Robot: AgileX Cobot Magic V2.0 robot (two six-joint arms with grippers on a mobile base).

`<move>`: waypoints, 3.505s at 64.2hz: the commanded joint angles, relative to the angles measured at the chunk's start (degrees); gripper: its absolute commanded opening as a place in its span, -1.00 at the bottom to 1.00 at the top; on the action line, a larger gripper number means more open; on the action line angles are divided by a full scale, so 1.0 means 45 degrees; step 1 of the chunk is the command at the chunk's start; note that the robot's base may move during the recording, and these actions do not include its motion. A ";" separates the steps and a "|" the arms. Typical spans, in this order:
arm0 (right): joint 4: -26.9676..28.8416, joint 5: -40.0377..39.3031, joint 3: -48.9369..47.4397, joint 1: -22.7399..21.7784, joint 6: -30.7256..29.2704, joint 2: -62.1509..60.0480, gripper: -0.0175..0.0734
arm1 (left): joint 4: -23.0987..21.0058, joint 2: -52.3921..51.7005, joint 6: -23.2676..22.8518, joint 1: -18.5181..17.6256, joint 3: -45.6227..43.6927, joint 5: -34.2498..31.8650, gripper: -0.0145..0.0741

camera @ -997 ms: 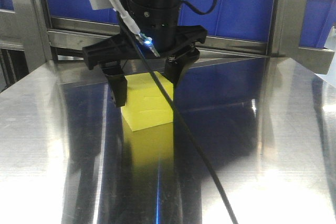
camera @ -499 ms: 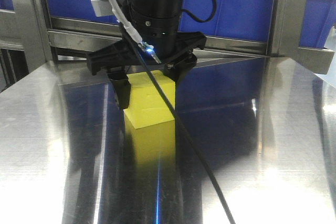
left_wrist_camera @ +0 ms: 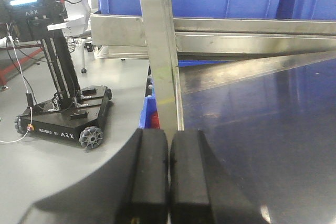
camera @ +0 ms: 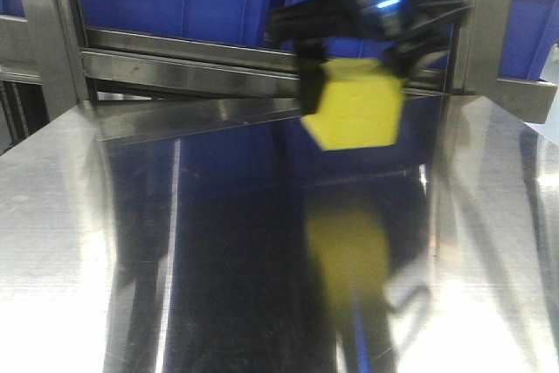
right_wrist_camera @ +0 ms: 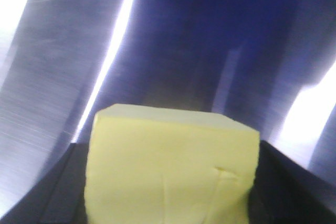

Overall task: Place yellow foam block on left shelf second layer
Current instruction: 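Close the right gripper on the cube and lift it off the table, then hold the cube in the right gripper while the base backs away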

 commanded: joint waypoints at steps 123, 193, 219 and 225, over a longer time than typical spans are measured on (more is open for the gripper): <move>-0.1561 -0.1650 0.9725 -0.3281 -0.1131 -2.0193 0.11 | -0.0035 -0.0173 -0.0050 -0.0086 0.0328 -0.1092 -0.36; -0.1561 -0.1638 0.9725 -0.3257 -0.1131 -2.0137 0.11 | -0.0035 -0.0174 -0.0050 -0.0086 0.0328 -0.1116 -0.36; -0.1561 -0.1638 0.9725 -0.3257 -0.1131 -2.0137 0.11 | -0.0035 -0.0174 -0.0050 -0.0086 0.0328 -0.1116 -0.36; -0.1561 -0.1638 0.9725 -0.3257 -0.1131 -2.0137 0.11 | -0.0035 -0.0174 -0.0050 -0.0086 0.0328 -0.1116 -0.36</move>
